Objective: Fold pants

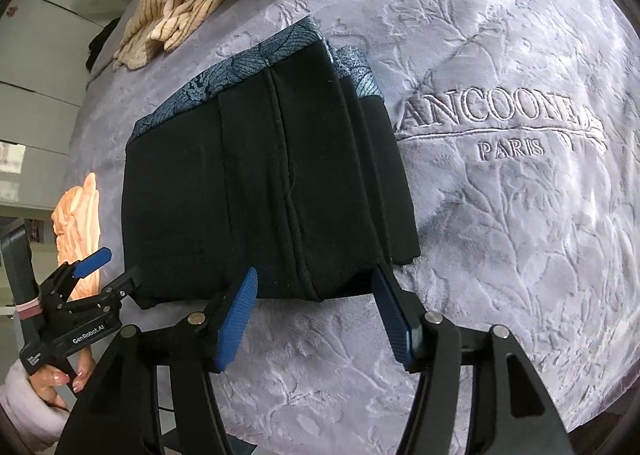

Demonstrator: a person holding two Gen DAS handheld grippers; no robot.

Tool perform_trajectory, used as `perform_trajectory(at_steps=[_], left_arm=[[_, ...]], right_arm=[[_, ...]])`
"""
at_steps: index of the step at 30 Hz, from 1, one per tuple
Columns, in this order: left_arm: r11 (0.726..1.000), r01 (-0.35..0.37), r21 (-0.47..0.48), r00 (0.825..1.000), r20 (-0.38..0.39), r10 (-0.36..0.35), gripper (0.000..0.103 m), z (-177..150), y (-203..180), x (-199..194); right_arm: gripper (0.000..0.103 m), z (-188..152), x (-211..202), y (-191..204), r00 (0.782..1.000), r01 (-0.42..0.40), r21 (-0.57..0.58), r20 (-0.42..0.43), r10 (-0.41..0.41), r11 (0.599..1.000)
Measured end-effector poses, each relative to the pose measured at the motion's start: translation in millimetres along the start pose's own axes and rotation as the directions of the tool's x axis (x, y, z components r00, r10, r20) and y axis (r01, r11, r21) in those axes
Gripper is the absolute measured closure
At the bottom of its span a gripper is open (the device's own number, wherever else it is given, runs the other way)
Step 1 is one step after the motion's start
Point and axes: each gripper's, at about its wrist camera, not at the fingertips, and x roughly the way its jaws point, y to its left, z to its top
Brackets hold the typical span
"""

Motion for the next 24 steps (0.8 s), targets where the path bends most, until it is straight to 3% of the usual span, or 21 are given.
perform_trajectory(at_steps=[4, 5, 6, 24], left_arm=[[1.000, -0.001, -0.004, 1.000, -0.005, 0.001, 0.014, 0.9, 0.4, 1.3], [1.000, -0.006, -0.006, 1.000, -0.009, 0.006, 0.004, 1.3, 0.8, 2.0], [1.000, -0.011, -0.007, 1.000, -0.014, 0.011, 0.000, 1.8, 1.0, 3.0], [0.994, 0.039, -0.101, 0.997, -0.063, -0.045, 0.000, 25.2, 21.2, 21.8]], right_arm=[[0.028, -0.1, 0.7, -1.8, 1.000, 0.005, 0.001, -0.005, -0.005, 1.000], [0.028, 0.0, 1.4, -2.6, 1.000, 0.008, 0.005, -0.006, -0.008, 1.000], [0.028, -0.5, 2.0, -4.5, 1.000, 0.008, 0.012, -0.008, -0.008, 1.000], [0.023, -3.7, 6.9, -35.8, 0.998, -0.039, 0.099, -0.037, 0.042, 0.994]])
